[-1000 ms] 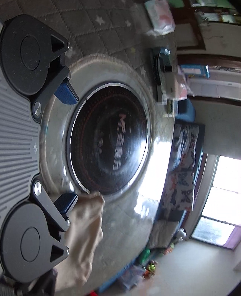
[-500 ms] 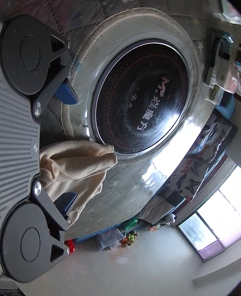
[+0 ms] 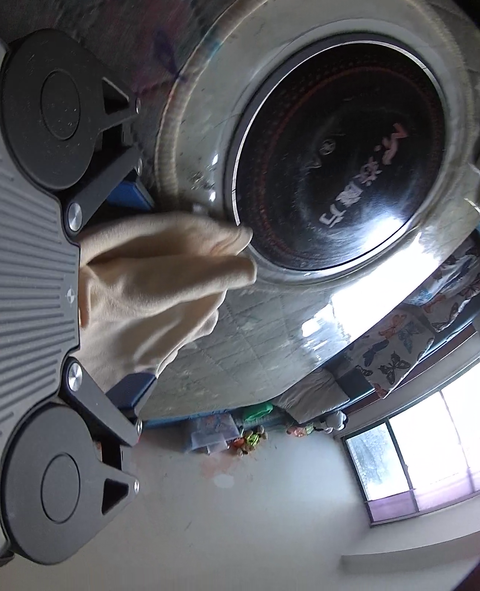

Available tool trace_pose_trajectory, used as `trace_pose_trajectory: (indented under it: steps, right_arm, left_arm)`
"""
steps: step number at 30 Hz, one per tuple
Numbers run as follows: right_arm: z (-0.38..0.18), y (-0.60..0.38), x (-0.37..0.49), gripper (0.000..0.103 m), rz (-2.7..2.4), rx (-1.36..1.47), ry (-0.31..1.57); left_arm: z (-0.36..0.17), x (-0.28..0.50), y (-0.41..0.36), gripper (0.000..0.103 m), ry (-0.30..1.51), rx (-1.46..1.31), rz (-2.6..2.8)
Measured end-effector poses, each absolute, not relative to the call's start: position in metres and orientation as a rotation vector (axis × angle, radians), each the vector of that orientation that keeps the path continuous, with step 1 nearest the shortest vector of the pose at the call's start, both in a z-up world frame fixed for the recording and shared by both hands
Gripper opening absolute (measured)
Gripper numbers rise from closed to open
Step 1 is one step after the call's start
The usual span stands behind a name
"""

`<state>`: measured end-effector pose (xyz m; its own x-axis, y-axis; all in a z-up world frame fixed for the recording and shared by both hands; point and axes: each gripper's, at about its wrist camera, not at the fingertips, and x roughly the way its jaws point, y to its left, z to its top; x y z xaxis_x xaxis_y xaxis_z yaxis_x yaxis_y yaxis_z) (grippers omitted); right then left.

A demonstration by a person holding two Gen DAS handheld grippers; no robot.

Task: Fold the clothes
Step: 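Grasp the folded sweatshirt edge with the left gripper and lift it, then grasp the sweatshirt edge with the right gripper while the left gripper holds its edge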

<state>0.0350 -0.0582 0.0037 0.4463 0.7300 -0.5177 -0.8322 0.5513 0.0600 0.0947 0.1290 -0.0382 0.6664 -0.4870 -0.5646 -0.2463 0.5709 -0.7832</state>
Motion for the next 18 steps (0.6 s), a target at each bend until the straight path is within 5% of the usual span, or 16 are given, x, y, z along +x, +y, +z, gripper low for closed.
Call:
trace_pose_trajectory:
  steps: [4,6,13,15,18]
  right_arm:
    - [0.000,-0.062,0.032,0.006,1.014,-0.233,0.540]
    - [-0.002,-0.065,0.030,0.009,1.016,-0.234,0.542]
    - [0.001,-0.115,0.028,0.020,0.867,-0.134,0.552]
    - [0.000,-0.136,0.038,0.033,0.760,-0.111,0.557]
    - [-0.004,-0.166,0.059,0.040,0.593,-0.090,0.565]
  left_arm:
    - [-0.046,0.096,0.130,0.029,0.884,-0.979,-0.155]
    - [-0.049,0.094,0.133,0.023,0.884,-0.977,-0.146]
    - [-0.045,0.089,0.129,0.021,0.870,-0.896,-0.140]
    - [-0.044,0.089,0.127,0.022,0.869,-0.882,-0.135]
    - [-0.042,0.087,0.124,0.022,0.867,-0.863,-0.127]
